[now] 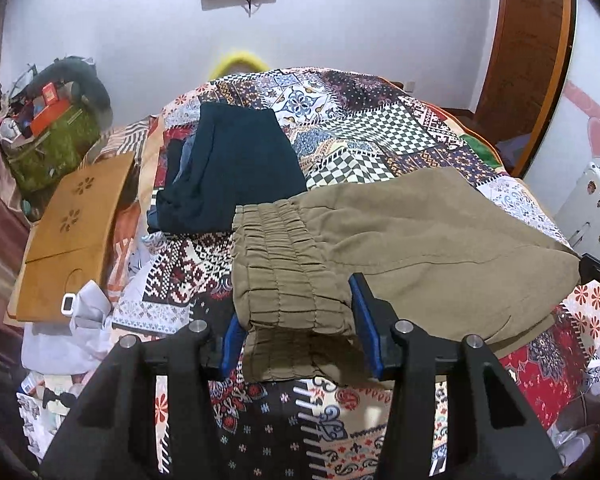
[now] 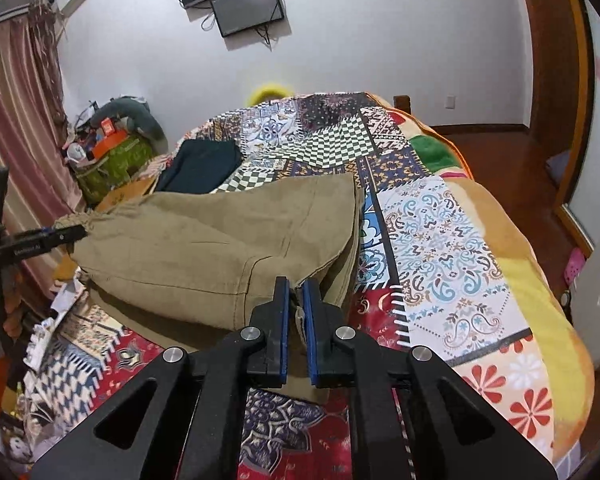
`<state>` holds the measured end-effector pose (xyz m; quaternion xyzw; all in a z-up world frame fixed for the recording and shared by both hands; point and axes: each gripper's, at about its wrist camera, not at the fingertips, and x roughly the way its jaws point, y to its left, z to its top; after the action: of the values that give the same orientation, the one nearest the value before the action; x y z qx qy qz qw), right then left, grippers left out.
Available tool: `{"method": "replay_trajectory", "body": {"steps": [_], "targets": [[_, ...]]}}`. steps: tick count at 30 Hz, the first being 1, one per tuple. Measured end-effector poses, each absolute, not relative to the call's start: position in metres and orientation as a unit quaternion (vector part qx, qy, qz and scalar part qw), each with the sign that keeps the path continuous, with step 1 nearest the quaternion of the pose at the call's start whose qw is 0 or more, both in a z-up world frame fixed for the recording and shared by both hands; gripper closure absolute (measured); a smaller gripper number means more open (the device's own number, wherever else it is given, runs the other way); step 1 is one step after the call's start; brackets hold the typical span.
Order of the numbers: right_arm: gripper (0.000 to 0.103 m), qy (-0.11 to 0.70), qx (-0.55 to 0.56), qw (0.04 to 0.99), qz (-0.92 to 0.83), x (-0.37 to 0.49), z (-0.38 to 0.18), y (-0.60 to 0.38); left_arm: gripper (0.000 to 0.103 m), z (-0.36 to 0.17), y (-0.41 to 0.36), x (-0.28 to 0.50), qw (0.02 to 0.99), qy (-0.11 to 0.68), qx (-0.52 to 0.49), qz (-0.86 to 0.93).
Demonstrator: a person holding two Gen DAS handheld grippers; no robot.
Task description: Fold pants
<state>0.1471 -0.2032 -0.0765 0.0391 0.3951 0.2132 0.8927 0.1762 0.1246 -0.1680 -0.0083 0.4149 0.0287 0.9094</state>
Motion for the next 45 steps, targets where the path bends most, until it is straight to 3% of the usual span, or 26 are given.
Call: {"method": "replay_trajectory", "body": {"steps": [9, 13, 19, 30, 32, 45], "targets": [[0.098, 0.438, 0.033, 0.874, 0.207, 0.141, -0.109, -0.202, 0.053, -0.207, 0.13, 0.17, 0.889, 0.456, -0.009, 0.033], [0.098, 0.465, 0.028, 0.862, 0.2, 0.141, -0.128, -0.202, 0.044, -0.214, 0.129, 0.169, 0.888, 0.458, -0.002, 0.042], [0.096, 0.462, 0.025, 0.866, 0.19, 0.14, -0.12, -0.203, 0.041, -0.204, 0.131, 0.163, 0.889, 0.456, 0.013, 0.039], [0.069, 0.407, 0.006, 0.885, 0.225, 0.143, -0.075, -0.175, 0.03, -0.161, 0.127, 0.164, 0.905, 0.425, 0.004, 0.024], [0.067, 0.398, 0.007, 0.885, 0.242, 0.145, -0.07, -0.162, 0.027, -0.157, 0.119, 0.169, 0.906, 0.422, 0.003, 0.008], [0.061, 0.425, -0.021, 0.845, 0.324, 0.153, -0.095, -0.089, 0.026, -0.193, 0.068, 0.191, 0.883, 0.466, 0.026, -0.05]]}}
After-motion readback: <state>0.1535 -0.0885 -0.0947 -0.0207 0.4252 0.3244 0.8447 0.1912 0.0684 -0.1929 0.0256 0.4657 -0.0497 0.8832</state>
